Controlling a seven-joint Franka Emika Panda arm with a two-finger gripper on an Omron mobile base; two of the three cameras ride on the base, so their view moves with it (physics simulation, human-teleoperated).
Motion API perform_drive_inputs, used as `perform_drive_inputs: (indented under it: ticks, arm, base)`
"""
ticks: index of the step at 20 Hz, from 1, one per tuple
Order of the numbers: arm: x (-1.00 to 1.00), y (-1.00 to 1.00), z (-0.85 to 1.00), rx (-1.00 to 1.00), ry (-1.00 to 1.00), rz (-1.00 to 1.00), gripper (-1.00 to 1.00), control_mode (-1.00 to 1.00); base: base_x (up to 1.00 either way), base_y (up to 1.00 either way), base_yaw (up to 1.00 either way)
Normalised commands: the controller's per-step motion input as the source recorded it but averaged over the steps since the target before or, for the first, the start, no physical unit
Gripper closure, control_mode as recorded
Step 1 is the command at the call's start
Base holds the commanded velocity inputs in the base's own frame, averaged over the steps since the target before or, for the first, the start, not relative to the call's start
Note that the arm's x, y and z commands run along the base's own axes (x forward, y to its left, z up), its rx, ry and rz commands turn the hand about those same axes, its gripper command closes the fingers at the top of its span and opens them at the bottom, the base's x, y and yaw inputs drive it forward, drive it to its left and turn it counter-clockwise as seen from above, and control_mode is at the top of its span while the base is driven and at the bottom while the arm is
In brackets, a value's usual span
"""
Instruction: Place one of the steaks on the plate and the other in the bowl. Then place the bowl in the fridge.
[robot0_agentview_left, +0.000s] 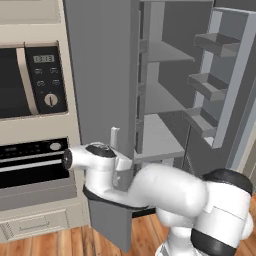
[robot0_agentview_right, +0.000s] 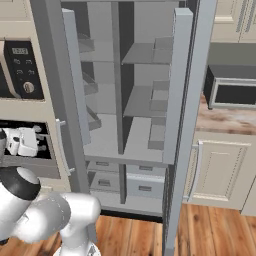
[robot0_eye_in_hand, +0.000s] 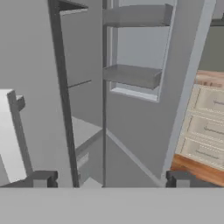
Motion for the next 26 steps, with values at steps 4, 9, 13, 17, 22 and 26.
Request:
perform_drive_inputs:
  ticks: [4,9,13,17,22,26]
  arm:
    - [-1.00,-1.00,1.00,0.18,0.05,0.00,-1.00,-1.00]
    - [-0.55,-1.00,0.76,0.38,0.08,0.00,-1.00,-1.00]
    - [0.00,-0.96,0.02,0.81,0.06,0.00,-1.00,-1.00]
    - [0.05,-0.72,0.00,0.82,0.17,0.00,-1.00,-1.00]
    - [0.55,-0.11,0.00,0.66,0.28,0.03,-1.00,-1.00]
    - [0.51,0.47,0.00,0.37,0.23,0.13,-1.00,-1.00]
  base:
    - [0.00,0.00,0.00]
    - [0.00,0.00,0.00]
    - [0.00,0.00,0.00]
    - [0.00,0.00,0.00]
    - [0.00,0.00,0.00]
    - [0.00,0.00,0.00]
